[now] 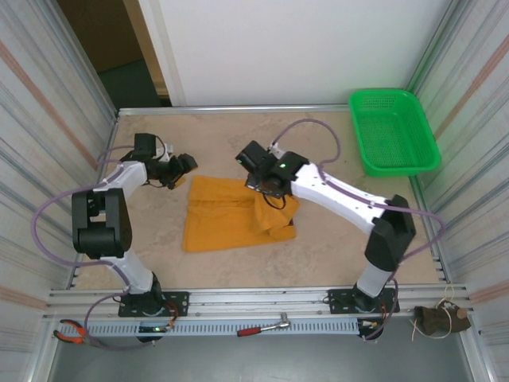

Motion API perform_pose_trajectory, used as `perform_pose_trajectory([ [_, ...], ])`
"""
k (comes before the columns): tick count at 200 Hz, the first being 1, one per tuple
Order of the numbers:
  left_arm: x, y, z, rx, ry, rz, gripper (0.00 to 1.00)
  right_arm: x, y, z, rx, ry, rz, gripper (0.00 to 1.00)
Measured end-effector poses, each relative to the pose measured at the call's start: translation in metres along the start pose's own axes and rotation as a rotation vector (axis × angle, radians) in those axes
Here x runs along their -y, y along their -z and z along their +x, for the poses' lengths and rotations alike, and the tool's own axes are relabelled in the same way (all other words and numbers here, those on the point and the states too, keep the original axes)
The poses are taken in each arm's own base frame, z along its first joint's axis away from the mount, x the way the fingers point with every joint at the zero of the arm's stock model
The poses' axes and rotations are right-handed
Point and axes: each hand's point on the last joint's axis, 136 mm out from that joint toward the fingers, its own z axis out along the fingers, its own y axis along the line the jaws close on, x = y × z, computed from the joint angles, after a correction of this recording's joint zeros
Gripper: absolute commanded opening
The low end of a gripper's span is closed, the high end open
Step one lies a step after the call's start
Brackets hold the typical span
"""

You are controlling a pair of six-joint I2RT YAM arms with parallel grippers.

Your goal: Fold the inside-out t-shirt

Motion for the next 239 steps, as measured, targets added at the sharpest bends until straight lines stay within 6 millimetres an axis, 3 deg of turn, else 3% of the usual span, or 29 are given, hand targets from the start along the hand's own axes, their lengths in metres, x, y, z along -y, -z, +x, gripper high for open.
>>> perform_pose_trajectory([
  [49,-0.006,-0.002,-0.010,0.001,0.058,0.039,0.70,-0.034,-0.018,0.022,0.000,0.028,0.043,0.00],
  [101,0.003,0.006,-0.030,0.037,0.072,0.081,0.70,-0.064,-0.031,0.040,-0.018,0.067,0.065,0.00],
  [133,-0.007,0.012,-0.039,0.055,0.106,0.083,0.70,-0.084,-0.047,0.064,-0.056,0.099,0.059,0.00],
  [141,-0.009,0.014,-0.043,0.061,0.114,0.083,0.70,-0.090,-0.052,0.073,-0.076,0.114,0.053,0.11],
  [159,-0.016,0.016,-0.055,0.078,0.131,0.082,0.70,-0.112,-0.063,0.098,-0.143,0.178,0.006,0.47],
  [169,-0.020,0.016,-0.062,0.084,0.140,0.085,0.70,-0.131,-0.065,0.113,-0.182,0.230,-0.051,0.58],
  [185,-0.026,0.016,-0.072,0.091,0.153,0.088,0.70,-0.156,-0.054,0.136,-0.224,0.320,-0.144,0.68],
  [207,-0.030,0.016,-0.078,0.093,0.162,0.084,0.71,-0.164,-0.021,0.155,-0.236,0.435,-0.213,0.73],
  [226,-0.030,0.016,-0.074,0.082,0.164,0.080,0.71,-0.136,0.014,0.153,-0.220,0.509,-0.218,0.72],
  [239,-0.025,0.017,-0.068,0.077,0.154,0.082,0.71,-0.102,0.031,0.130,-0.212,0.498,-0.209,0.72],
])
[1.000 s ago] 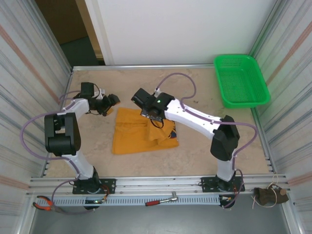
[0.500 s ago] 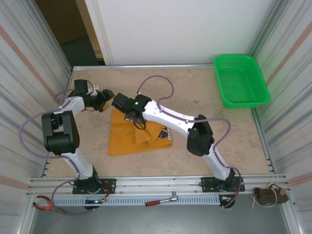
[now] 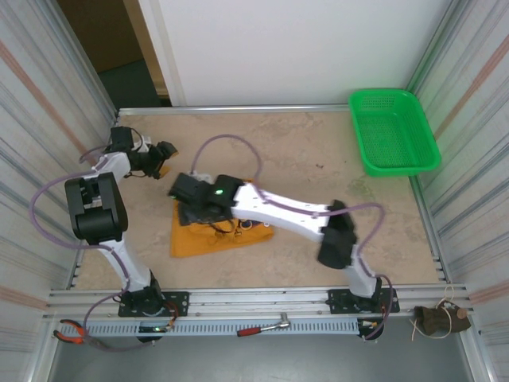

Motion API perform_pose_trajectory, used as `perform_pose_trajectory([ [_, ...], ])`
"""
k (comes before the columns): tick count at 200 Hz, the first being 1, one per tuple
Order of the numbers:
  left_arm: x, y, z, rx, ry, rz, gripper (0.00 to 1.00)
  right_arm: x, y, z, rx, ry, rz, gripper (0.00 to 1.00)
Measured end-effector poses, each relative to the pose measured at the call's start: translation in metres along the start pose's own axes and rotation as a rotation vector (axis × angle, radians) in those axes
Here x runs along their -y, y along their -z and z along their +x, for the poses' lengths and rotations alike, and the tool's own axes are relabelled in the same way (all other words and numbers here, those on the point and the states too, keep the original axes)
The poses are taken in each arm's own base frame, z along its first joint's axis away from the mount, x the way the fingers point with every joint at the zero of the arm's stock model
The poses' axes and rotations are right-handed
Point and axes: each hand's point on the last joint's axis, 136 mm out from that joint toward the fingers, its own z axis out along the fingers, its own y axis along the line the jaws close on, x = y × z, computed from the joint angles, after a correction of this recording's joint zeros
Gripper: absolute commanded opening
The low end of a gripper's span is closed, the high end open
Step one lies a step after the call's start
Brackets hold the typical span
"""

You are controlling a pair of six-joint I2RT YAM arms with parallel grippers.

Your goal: Fold the inside-out t-shirt

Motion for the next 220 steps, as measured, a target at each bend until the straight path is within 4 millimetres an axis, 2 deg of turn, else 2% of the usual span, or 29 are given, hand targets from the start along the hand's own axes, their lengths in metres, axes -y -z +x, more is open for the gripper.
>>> perform_pose_trajectory([
  [9,0.004,0.003,0.008,-0.003,-0.011,0.001,0.71,0.030,0.014,-0.010,0.020,-0.041,0.002,0.73],
  [14,0.006,0.004,0.014,-0.004,-0.018,0.001,0.71,0.054,0.020,-0.021,0.035,-0.080,0.008,0.73],
  [28,0.013,0.010,0.037,-0.015,-0.037,0.002,0.71,0.119,0.023,-0.048,0.067,-0.205,0.038,0.72],
  [37,0.020,0.015,0.056,-0.025,-0.052,0.007,0.71,0.164,0.017,-0.065,0.087,-0.291,0.072,0.72],
  [44,0.025,0.018,0.070,-0.034,-0.068,0.010,0.71,0.193,0.009,-0.070,0.084,-0.340,0.097,0.72],
  [54,0.038,0.022,0.089,-0.049,-0.107,0.023,0.71,0.221,-0.004,-0.068,0.054,-0.382,0.123,0.72],
  [64,0.052,0.025,0.108,-0.063,-0.156,0.037,0.71,0.237,-0.018,-0.060,0.011,-0.396,0.136,0.72],
  [79,0.075,0.030,0.141,-0.098,-0.255,0.043,0.72,0.243,-0.036,-0.047,-0.053,-0.398,0.112,0.72],
  [93,0.088,0.030,0.172,-0.134,-0.363,0.021,0.72,0.243,-0.048,-0.041,-0.098,-0.398,0.071,0.72],
  [113,0.093,0.023,0.209,-0.195,-0.523,-0.059,0.72,0.239,-0.060,-0.041,-0.127,-0.402,0.002,0.72],
  [128,0.091,0.015,0.227,-0.237,-0.624,-0.142,0.72,0.236,-0.067,-0.044,-0.137,-0.411,-0.044,0.71],
  [164,0.085,-0.011,0.246,-0.288,-0.799,-0.310,0.73,0.238,-0.084,-0.048,-0.149,-0.437,-0.116,0.70],
  [209,0.047,-0.028,0.250,-0.335,-0.847,-0.509,0.74,0.235,-0.099,-0.049,-0.166,-0.455,-0.174,0.68],
  [220,0.037,-0.031,0.247,-0.338,-0.848,-0.554,0.68,0.235,-0.100,-0.049,-0.166,-0.455,-0.180,0.68],
])
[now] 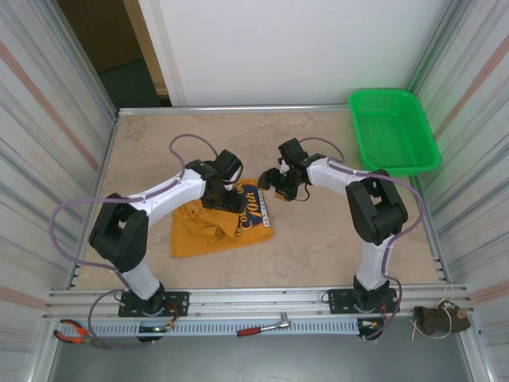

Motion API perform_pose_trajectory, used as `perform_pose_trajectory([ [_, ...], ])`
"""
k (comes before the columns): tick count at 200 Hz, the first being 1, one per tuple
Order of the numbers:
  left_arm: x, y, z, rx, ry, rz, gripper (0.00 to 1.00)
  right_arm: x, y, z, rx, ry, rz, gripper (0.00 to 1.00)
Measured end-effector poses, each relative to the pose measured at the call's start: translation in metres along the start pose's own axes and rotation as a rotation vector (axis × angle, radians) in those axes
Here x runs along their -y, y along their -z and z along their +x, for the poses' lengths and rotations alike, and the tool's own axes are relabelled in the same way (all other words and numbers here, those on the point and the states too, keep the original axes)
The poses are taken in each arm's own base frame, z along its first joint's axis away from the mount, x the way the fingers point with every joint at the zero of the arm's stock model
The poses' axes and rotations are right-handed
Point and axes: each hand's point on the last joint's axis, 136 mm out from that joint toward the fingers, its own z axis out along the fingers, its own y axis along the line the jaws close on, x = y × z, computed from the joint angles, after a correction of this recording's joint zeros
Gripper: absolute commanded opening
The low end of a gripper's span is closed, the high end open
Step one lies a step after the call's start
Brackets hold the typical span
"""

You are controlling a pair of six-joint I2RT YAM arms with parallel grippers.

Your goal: Fold the inside-out t-shirt

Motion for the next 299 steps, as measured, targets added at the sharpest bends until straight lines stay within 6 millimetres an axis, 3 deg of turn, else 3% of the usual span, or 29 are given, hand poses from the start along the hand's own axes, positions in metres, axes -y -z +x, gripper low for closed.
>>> perform_pose_trajectory([
  [12,-0.006,-0.007,0.002,-0.017,0.000,-0.036,0.50,-0.001,-0.001,0.000,0.002,-0.006,-0.006,0.68],
  [35,-0.013,-0.009,0.002,-0.014,0.000,-0.078,0.00,0.000,-0.003,0.001,-0.001,-0.013,-0.011,0.67],
  [69,-0.018,0.003,0.006,0.039,0.005,-0.115,0.00,0.001,-0.004,0.003,-0.005,-0.013,-0.016,0.67],
  [94,-0.030,0.030,0.030,0.129,0.072,-0.121,0.00,0.003,-0.004,0.005,-0.007,-0.015,-0.013,0.67],
  [97,-0.032,0.033,0.034,0.141,0.082,-0.120,0.04,0.004,-0.004,0.006,-0.008,-0.016,-0.012,0.67],
  [112,-0.045,0.044,0.061,0.195,0.170,-0.107,0.54,0.005,-0.003,0.006,-0.006,-0.015,-0.009,0.67],
  [125,-0.058,0.046,0.090,0.241,0.278,-0.083,0.79,0.005,-0.001,0.006,0.001,-0.014,-0.006,0.67],
  [127,-0.060,0.047,0.093,0.247,0.293,-0.078,0.83,0.005,-0.001,0.006,0.002,-0.014,-0.005,0.67],
  [129,-0.062,0.047,0.098,0.256,0.312,-0.073,0.94,0.005,-0.001,0.006,0.004,-0.014,-0.004,0.67],
  [132,-0.066,0.045,0.105,0.262,0.335,-0.069,0.98,0.005,0.000,0.005,0.006,-0.014,-0.004,0.67],
  [151,-0.084,0.044,0.134,0.348,0.482,-0.025,0.99,0.005,0.001,0.004,0.012,-0.012,0.000,0.67],
  [166,-0.090,0.055,0.136,0.438,0.559,0.020,0.99,0.006,0.002,0.005,0.008,-0.011,0.005,0.68],
  [199,-0.078,0.085,0.101,0.547,0.588,0.099,0.99,-0.007,0.005,-0.005,0.012,0.021,-0.002,0.69],
  [232,-0.036,0.097,0.042,0.519,0.524,0.180,0.99,-0.021,-0.001,-0.022,0.019,0.051,-0.018,0.69],
  [247,-0.014,0.093,0.022,0.503,0.499,0.237,0.99,-0.022,-0.009,-0.025,0.008,0.050,-0.017,0.69],
  [265,0.005,0.083,0.011,0.472,0.478,0.294,0.99,-0.021,-0.019,-0.025,-0.017,0.046,-0.012,0.70],
  [284,0.018,0.066,0.013,0.416,0.475,0.318,0.99,-0.019,-0.029,-0.022,-0.039,0.043,-0.001,0.69],
  [299,0.021,0.050,0.028,0.374,0.489,0.324,0.99,-0.019,-0.035,-0.019,-0.056,0.044,0.005,0.62],
])
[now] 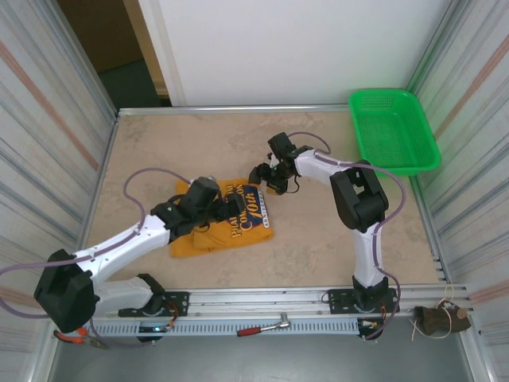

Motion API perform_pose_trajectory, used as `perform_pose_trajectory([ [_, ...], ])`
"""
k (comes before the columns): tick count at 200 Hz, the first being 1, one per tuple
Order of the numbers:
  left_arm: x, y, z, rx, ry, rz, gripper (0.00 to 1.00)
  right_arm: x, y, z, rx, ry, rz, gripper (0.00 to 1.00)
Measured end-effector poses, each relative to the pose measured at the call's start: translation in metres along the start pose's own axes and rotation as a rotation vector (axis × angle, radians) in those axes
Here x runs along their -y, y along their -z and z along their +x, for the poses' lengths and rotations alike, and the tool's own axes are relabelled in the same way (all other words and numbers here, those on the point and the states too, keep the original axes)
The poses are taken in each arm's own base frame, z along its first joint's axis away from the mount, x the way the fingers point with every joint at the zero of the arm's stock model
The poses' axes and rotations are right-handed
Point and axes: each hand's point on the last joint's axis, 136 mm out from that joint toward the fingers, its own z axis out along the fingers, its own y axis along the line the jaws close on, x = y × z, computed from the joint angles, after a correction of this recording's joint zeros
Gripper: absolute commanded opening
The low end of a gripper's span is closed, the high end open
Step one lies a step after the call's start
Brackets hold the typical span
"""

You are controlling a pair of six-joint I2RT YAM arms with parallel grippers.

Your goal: Fold the inside-out t-shirt

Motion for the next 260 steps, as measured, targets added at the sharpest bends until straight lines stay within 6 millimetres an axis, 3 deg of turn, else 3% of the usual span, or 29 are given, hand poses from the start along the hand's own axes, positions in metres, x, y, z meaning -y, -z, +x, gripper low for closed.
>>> perform_pose_trajectory([
  [12,-0.018,-0.005,0.017,-0.029,0.026,-0.029,0.99,0.000,-0.004,0.000,-0.009,-0.003,-0.002,0.45],
  [34,-0.063,-0.008,0.048,-0.073,0.082,-0.112,0.99,0.000,-0.009,0.002,-0.024,-0.008,-0.011,0.00],
  [59,-0.090,-0.008,0.060,-0.076,0.127,-0.169,0.99,0.004,-0.011,0.002,-0.016,-0.027,-0.028,0.00],
  [85,-0.097,-0.017,0.048,-0.045,0.175,-0.176,0.99,0.022,-0.002,0.007,0.007,-0.072,-0.028,0.00],
  [110,-0.094,-0.036,0.020,-0.023,0.204,-0.169,0.99,0.050,0.021,0.018,0.068,-0.136,0.023,0.00],
  [131,-0.077,-0.062,-0.018,-0.022,0.182,-0.142,0.99,0.073,0.041,0.033,0.132,-0.194,0.074,0.00],
  [152,-0.053,-0.094,-0.055,-0.047,0.117,-0.103,0.99,0.093,0.056,0.064,0.176,-0.246,0.122,0.00],
  [172,-0.025,-0.128,-0.091,-0.076,0.034,-0.040,0.99,0.098,0.062,0.102,0.199,-0.258,0.160,0.00],
  [178,-0.016,-0.137,-0.101,-0.083,0.006,-0.016,0.99,0.096,0.063,0.114,0.201,-0.256,0.163,0.08],
  [191,0.005,-0.155,-0.125,-0.096,-0.059,0.041,0.99,0.090,0.067,0.136,0.216,-0.250,0.170,0.38],
  [203,0.020,-0.164,-0.148,-0.096,-0.112,0.085,0.99,0.083,0.073,0.154,0.224,-0.231,0.172,0.48],
  [214,0.029,-0.163,-0.168,-0.085,-0.148,0.115,0.99,0.078,0.080,0.161,0.239,-0.220,0.170,0.49],
  [228,0.035,-0.147,-0.193,-0.058,-0.182,0.139,0.99,0.079,0.093,0.156,0.282,-0.234,0.166,0.50],
  [244,0.038,-0.120,-0.219,-0.013,-0.195,0.163,0.99,0.086,0.112,0.140,0.334,-0.269,0.176,0.50],
  [260,0.036,-0.090,-0.231,0.024,-0.190,0.178,0.99,0.093,0.132,0.114,0.389,-0.297,0.181,0.51],
])
